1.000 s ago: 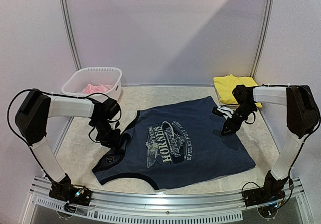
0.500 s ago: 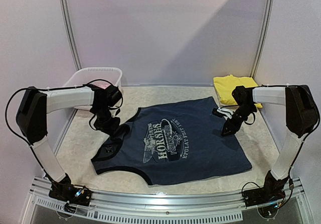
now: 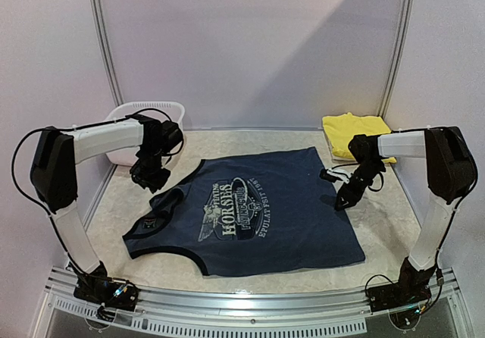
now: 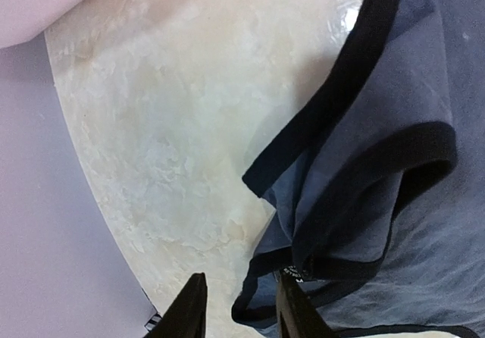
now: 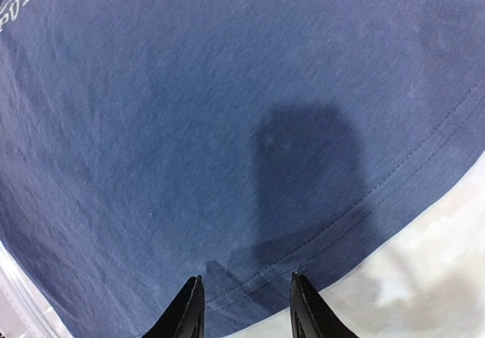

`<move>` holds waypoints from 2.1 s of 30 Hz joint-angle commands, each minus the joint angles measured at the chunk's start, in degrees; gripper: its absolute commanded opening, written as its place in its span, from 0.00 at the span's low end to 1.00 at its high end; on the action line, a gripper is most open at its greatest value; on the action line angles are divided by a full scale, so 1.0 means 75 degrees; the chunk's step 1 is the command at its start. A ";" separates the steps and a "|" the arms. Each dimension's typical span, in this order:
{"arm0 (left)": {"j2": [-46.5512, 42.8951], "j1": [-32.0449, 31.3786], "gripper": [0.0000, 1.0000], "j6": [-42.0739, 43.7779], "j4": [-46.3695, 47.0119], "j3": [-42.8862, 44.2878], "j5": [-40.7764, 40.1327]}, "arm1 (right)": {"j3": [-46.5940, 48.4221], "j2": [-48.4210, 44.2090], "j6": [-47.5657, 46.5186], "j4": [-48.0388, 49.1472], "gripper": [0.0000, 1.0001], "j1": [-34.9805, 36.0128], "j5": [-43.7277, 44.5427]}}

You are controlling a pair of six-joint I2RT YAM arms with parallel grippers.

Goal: Fold and stack the mixed laundry pile
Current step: Adjust the flattened tank top at the center of the board.

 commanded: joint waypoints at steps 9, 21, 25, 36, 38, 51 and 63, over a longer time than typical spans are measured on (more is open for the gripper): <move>-0.1714 -0.0785 0.28 -0.0491 0.0616 -0.2153 0.2439 | -0.0806 -0.1877 -0.1143 -0.0841 0.42 0.0299 -0.0564; -0.1372 -0.1305 0.31 -0.0553 0.1335 -0.1916 0.1996 | -0.2255 -0.1245 -0.2024 -0.0532 0.42 0.0907 0.1536; -0.1156 -0.1021 0.32 -0.0107 0.1315 -0.1471 0.1528 | -0.3505 -0.2321 -0.2318 -0.0812 0.42 0.1109 0.2183; 0.0600 -0.0395 0.33 0.0363 0.1698 -0.0459 0.1848 | -0.3410 -0.3193 -0.2315 -0.0969 0.43 0.1023 0.2145; 0.0770 -0.0373 0.33 0.0347 0.1693 -0.0393 0.2063 | -0.3315 -0.3156 -0.2185 -0.0946 0.43 0.1027 0.1998; 0.0341 -0.0372 0.33 -0.0043 0.1297 -0.0290 0.2444 | -0.3304 -0.3028 -0.2009 -0.0804 0.44 0.1029 0.1860; 0.0859 -0.0385 0.34 0.0144 0.1096 -0.0439 0.2389 | -0.3316 -0.3076 -0.1954 -0.0820 0.44 0.1035 0.1815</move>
